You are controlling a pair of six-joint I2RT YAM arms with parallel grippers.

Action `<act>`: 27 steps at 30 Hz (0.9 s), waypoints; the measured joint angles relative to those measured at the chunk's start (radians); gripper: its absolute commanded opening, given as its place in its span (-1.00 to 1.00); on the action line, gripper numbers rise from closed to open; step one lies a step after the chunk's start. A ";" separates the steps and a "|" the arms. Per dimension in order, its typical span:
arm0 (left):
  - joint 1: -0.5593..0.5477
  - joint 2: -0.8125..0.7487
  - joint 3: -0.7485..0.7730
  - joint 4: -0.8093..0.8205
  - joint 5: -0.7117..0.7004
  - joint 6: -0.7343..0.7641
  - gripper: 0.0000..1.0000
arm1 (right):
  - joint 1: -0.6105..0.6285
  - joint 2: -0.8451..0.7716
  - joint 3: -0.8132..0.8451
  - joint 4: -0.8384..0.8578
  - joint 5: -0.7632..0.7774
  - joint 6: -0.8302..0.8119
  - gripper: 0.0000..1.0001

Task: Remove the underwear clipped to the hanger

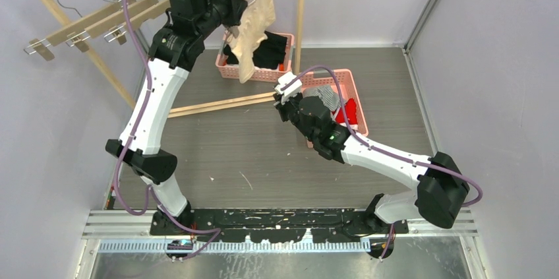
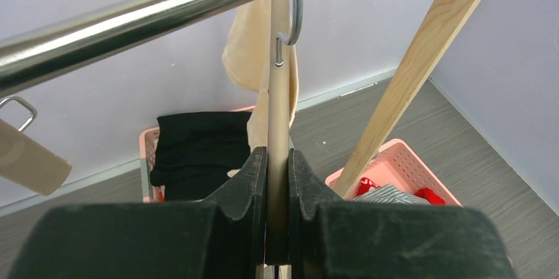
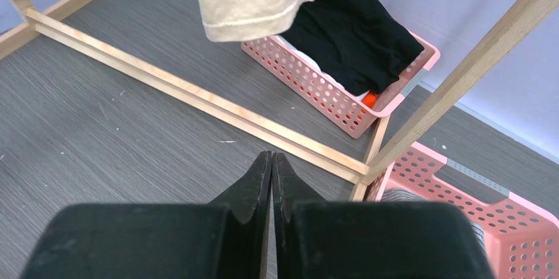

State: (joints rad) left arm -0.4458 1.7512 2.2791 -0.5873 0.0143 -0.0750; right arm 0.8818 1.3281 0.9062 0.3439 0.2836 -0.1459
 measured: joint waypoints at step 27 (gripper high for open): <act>-0.005 -0.185 -0.227 0.128 -0.049 0.062 -1.00 | 0.000 0.025 -0.002 0.004 0.003 -0.005 -0.83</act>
State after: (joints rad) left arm -0.4503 1.5658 2.0521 -0.4591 -0.0345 -0.0132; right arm 0.8818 1.3529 0.9043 0.3481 0.2871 -0.1513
